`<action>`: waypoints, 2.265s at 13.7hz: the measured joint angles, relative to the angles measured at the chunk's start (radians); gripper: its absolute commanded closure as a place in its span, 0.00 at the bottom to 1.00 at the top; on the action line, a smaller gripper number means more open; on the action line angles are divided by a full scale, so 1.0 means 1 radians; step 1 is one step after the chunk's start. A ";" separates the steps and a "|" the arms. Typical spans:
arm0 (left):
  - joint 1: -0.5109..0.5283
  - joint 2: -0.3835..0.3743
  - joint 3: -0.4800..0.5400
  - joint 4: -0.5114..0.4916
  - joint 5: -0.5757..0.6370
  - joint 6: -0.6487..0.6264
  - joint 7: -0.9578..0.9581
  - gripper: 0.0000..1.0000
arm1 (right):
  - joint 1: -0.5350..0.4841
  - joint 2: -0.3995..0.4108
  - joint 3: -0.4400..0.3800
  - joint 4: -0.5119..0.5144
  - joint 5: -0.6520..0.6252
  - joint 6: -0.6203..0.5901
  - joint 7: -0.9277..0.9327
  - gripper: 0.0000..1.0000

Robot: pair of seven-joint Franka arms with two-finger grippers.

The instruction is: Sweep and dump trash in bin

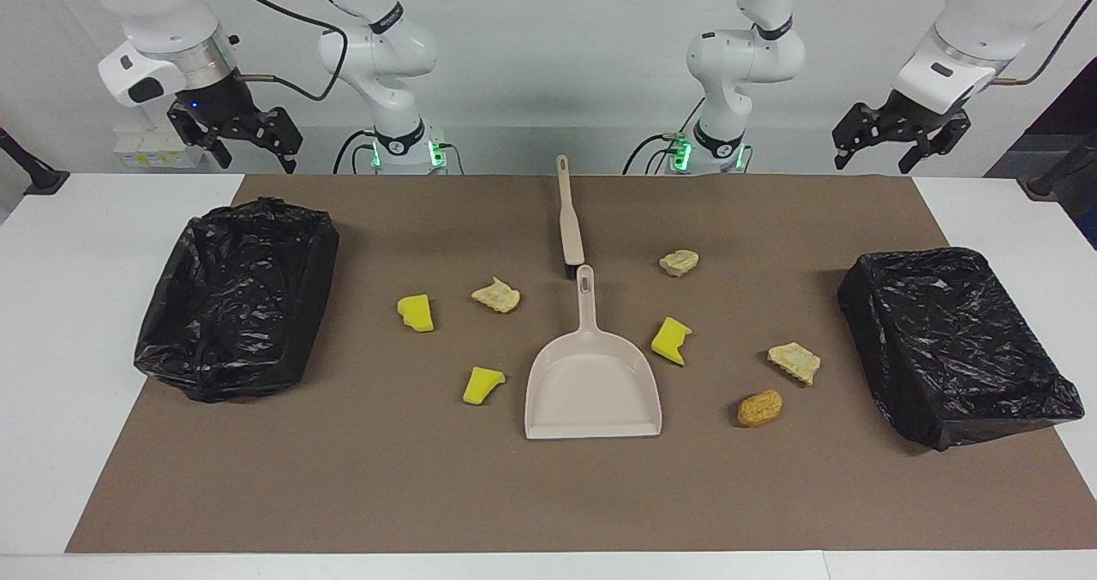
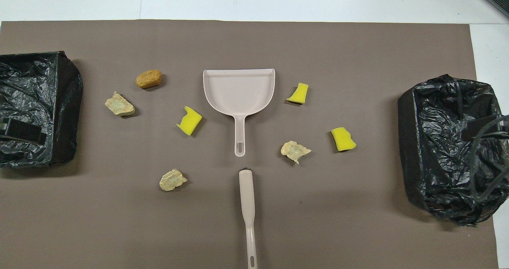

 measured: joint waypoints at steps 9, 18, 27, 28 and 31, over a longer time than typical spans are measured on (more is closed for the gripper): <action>0.001 0.000 0.000 -0.001 -0.001 0.000 0.000 0.00 | 0.002 -0.004 0.002 -0.001 -0.001 -0.002 -0.019 0.00; -0.018 -0.020 -0.010 -0.082 -0.008 0.012 0.000 0.00 | 0.014 0.007 0.043 -0.039 0.008 0.100 0.052 0.00; -0.128 -0.186 -0.017 -0.454 -0.109 0.303 -0.038 0.00 | 0.161 0.276 0.111 0.040 0.044 0.359 0.384 0.00; -0.156 -0.190 -0.018 -0.477 -0.112 0.326 -0.057 0.00 | 0.194 0.322 0.112 0.042 0.056 0.413 0.434 0.00; -0.263 -0.194 -0.020 -0.543 -0.115 0.390 -0.189 0.00 | 0.270 0.414 0.113 0.074 0.115 0.479 0.530 0.00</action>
